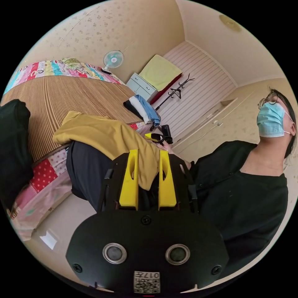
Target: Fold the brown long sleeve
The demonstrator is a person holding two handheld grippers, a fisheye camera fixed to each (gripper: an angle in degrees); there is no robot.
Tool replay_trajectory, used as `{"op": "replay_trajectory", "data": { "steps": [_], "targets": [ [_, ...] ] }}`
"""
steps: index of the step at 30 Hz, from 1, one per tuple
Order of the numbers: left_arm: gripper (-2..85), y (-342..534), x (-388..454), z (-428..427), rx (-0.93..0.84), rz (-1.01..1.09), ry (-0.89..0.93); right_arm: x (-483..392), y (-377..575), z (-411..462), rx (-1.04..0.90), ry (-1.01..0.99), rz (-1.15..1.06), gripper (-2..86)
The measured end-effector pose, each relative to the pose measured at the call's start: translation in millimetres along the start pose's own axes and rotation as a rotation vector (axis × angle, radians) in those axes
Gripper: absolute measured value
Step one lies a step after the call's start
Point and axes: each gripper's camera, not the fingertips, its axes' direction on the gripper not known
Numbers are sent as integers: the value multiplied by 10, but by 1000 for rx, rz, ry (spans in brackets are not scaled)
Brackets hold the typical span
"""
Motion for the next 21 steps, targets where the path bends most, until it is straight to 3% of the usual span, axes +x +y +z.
{"op": "replay_trajectory", "data": {
  "steps": [4, 7, 10, 14, 18, 21],
  "targets": [
    [101, -133, -21, 102, 8, 18, 117, 139, 99, -410, 134, 201, 116, 104],
    [100, -156, -61, 119, -4, -3, 106, 353, 155, -484, 27, 201, 195, 120],
    [100, -173, -146, 89, -1, -51, 80, 539, 277, -426, -77, 69, 228, 102],
    [100, -256, -262, -5, 36, -83, 156, 502, 464, -591, 87, -126, 170, 43],
    [103, -441, -268, 3, 35, -97, 124, 151, 390, -654, 213, -331, 2, 33],
    [124, -650, -244, 70, 42, -111, 87, -312, 203, -342, 123, -439, -163, 31]
  ]
}}
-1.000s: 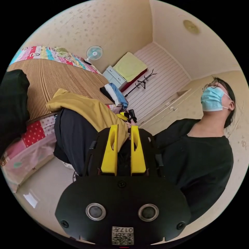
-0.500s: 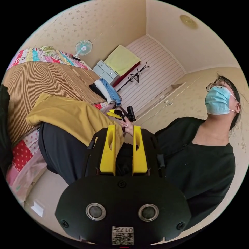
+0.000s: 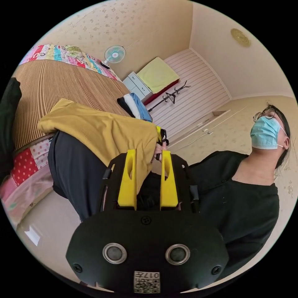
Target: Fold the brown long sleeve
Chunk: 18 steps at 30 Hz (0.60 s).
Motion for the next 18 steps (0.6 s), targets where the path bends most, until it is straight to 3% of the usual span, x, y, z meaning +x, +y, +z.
{"op": "replay_trajectory", "data": {
  "steps": [4, 9, 13, 18],
  "targets": [
    [146, -228, -87, -59, 57, -39, 16, -188, -79, 990, -313, -83, -88, 29],
    [153, -392, -173, -172, 56, -91, -18, -302, 325, 2228, -639, -23, -128, 26],
    [153, -507, -323, 19, -46, -177, -131, -367, 627, 2602, -731, 18, -144, 25],
    [105, -636, -519, 298, -115, -200, -103, -489, 765, 2606, -739, 112, -143, 20]
  ]
}}
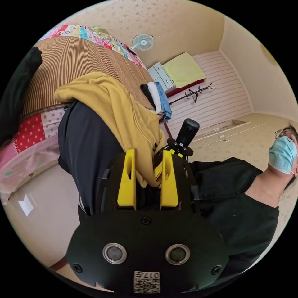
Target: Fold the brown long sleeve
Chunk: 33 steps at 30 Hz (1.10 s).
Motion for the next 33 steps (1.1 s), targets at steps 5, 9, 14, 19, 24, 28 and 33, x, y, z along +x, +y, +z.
{"op": "replay_trajectory", "data": {
  "steps": [5, 9, 14, 19, 24, 28, 33],
  "targets": [
    [1, -260, -140, -59, -19, 29, 55, -432, 23, 36, -111, 227, -119, 13],
    [-4, -240, -377, -546, 136, 24, 235, -511, 54, -267, 15, 165, -94, 8],
    [25, -47, -870, -789, 206, -175, 120, -560, 100, -338, 51, 408, -107, 6],
    [128, 214, -1157, -642, 195, -263, 181, -263, 53, 35, -200, 457, 5, 6],
    [143, 435, -1127, -481, 152, -244, 205, -178, 175, 105, -159, 353, 59, 5],
    [135, 592, -1163, -303, 162, -272, 176, -156, 228, 108, -131, 343, 77, 4],
    [30, 644, -1179, -235, 239, -70, 334, -225, 314, -145, -5, 277, 51, 5]
  ]
}}
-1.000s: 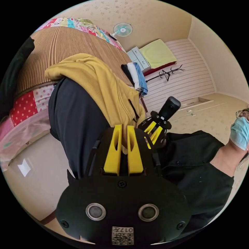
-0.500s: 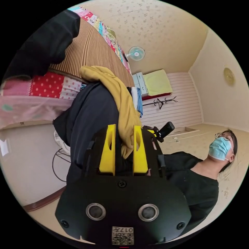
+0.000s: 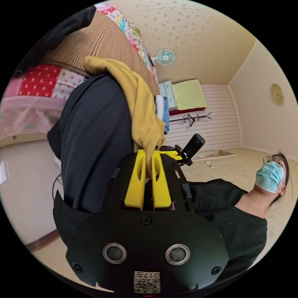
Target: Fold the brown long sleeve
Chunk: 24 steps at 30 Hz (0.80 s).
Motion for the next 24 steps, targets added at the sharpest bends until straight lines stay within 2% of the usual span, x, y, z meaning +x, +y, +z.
{"op": "replay_trajectory", "data": {
  "steps": [2, 3, 8, 9, 14, 18, 20, 22, 24],
  "targets": [
    [17, -52, 65, -84, -56, 192, 284, -119, 65, -273, 102, 42, -43, 5],
    [15, -63, 129, -121, -74, 251, 312, -226, 109, -471, 168, 60, -80, 5],
    [4, 5, 1081, -769, -97, 842, 477, -507, 383, -1278, 461, 78, -162, 5],
    [3, 18, 1174, -845, -94, 892, 503, -503, 432, -1420, 498, 97, -147, 5],
    [0, 292, 1777, -1243, -71, 1245, 747, -408, 520, -1639, 504, 184, -112, 7],
    [-1, 514, 1991, -1309, -86, 1414, 1043, -434, 584, -1718, 540, 207, -131, 9],
    [-1, 557, 1986, -1427, -51, 1460, 1312, -455, 590, -1752, 554, 205, -144, 12],
    [-2, 538, 1944, -1497, -27, 1460, 1461, -474, 576, -1777, 559, 193, -160, 17],
    [-3, 485, 1891, -1499, -7, 1417, 1521, -496, 524, -1767, 544, 176, -190, 26]
  ]
}}
